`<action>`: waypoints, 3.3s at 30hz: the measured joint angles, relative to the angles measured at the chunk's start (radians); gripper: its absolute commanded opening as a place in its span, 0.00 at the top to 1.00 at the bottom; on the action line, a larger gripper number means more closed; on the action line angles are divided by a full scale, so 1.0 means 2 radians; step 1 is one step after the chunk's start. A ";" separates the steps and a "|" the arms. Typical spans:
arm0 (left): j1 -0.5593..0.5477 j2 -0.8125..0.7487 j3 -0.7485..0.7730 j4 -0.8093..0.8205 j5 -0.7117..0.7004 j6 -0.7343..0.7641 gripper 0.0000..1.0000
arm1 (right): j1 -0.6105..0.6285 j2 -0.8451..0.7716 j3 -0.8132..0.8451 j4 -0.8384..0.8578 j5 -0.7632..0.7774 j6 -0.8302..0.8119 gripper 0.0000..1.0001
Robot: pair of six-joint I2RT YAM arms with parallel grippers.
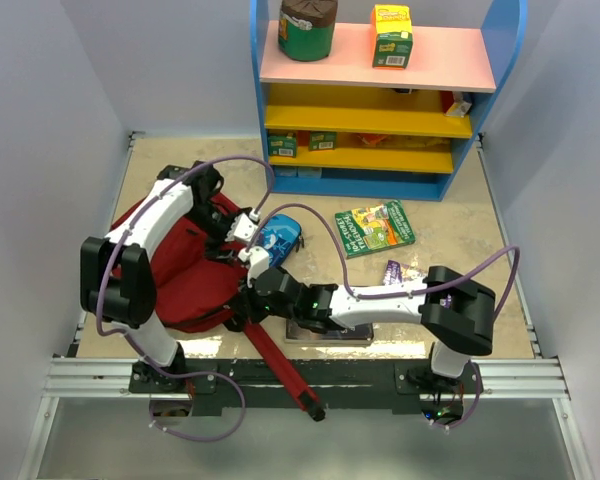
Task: Pack the student bag
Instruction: Unzip the student bag at the center of the board.
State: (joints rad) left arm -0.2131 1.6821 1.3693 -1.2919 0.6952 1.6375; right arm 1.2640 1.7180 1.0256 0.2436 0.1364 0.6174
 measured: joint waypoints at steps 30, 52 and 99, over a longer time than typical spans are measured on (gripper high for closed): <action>-0.030 0.051 -0.001 0.066 0.028 -0.016 1.00 | -0.021 -0.028 -0.027 -0.053 -0.012 0.004 1.00; 0.100 0.085 0.119 0.167 0.127 -0.204 0.75 | -0.082 -0.001 0.139 -0.068 0.050 -0.036 1.00; -0.032 0.129 0.010 0.046 0.094 0.159 0.26 | -0.028 -0.075 -0.090 0.064 0.028 -0.002 1.00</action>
State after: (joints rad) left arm -0.2771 1.9392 1.3888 -1.1992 0.8825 1.9560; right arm 1.2087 1.5684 0.8463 0.3717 0.1921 0.6136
